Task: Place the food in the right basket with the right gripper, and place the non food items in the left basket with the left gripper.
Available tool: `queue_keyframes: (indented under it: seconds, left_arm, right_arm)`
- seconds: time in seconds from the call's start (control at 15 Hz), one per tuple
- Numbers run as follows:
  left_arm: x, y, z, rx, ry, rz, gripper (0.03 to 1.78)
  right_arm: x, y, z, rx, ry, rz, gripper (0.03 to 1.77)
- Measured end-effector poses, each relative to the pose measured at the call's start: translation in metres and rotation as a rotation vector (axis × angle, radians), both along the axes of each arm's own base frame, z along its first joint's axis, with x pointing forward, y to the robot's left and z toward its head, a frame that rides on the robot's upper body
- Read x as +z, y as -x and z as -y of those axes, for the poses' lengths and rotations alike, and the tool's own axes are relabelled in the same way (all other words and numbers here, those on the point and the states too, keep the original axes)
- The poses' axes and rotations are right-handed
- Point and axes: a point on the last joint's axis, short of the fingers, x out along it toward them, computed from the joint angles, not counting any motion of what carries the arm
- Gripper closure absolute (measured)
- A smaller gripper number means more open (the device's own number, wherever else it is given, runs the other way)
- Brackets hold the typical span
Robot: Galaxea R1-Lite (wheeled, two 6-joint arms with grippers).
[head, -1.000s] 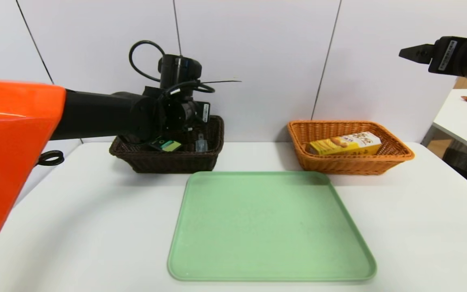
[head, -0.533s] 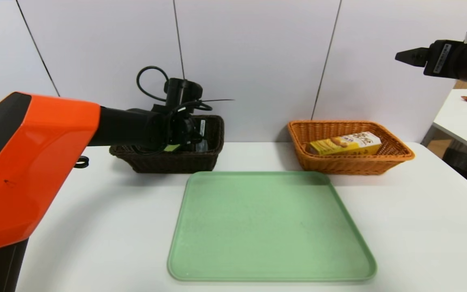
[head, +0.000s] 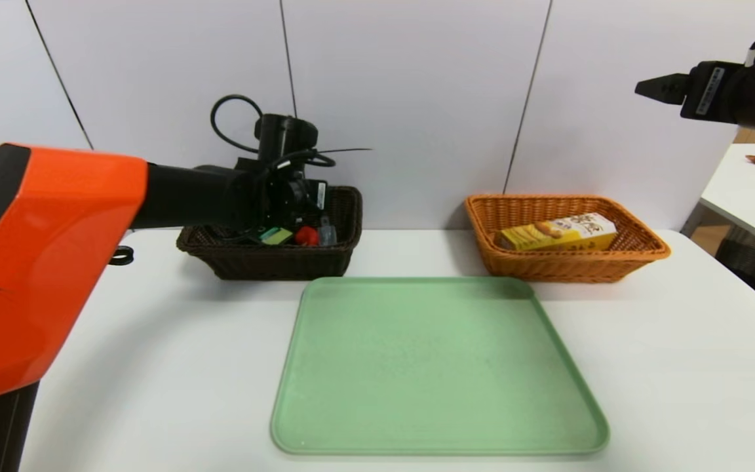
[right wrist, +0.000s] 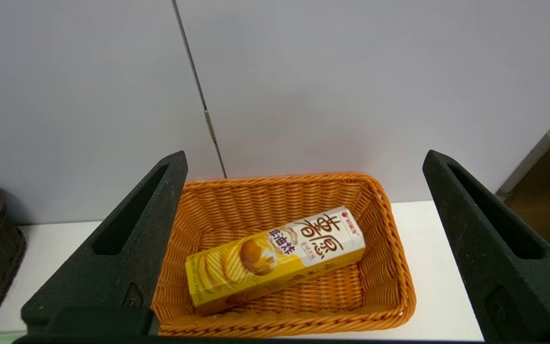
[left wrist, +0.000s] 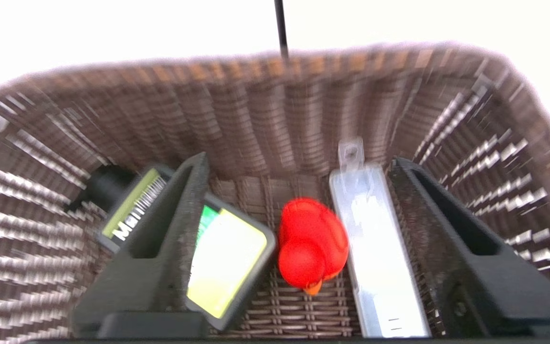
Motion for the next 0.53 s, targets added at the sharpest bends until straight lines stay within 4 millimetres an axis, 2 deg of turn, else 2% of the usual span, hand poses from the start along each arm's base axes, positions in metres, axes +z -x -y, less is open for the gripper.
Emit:
queue_keyframes:
  seconds: [0.13, 0.33, 0.53]
  left_arm:
    - [0.032, 0.013, -0.006, -0.005, 0.011, 0.043, 0.35]
    - [0.085, 0.055, -0.025, -0.046, 0.013, 0.021, 0.27]
    - [0.122, 0.108, -0.056, -0.04, 0.014, -0.047, 0.22]
  right_arm:
    - [0.01, 0.002, 0.005, -0.009, 0.003, 0.009, 0.1]
    - [0.026, 0.012, 0.016, -0.015, 0.018, -0.073, 0.1]
    - [0.013, 0.039, 0.024, 0.0, 0.028, -0.349, 0.1]
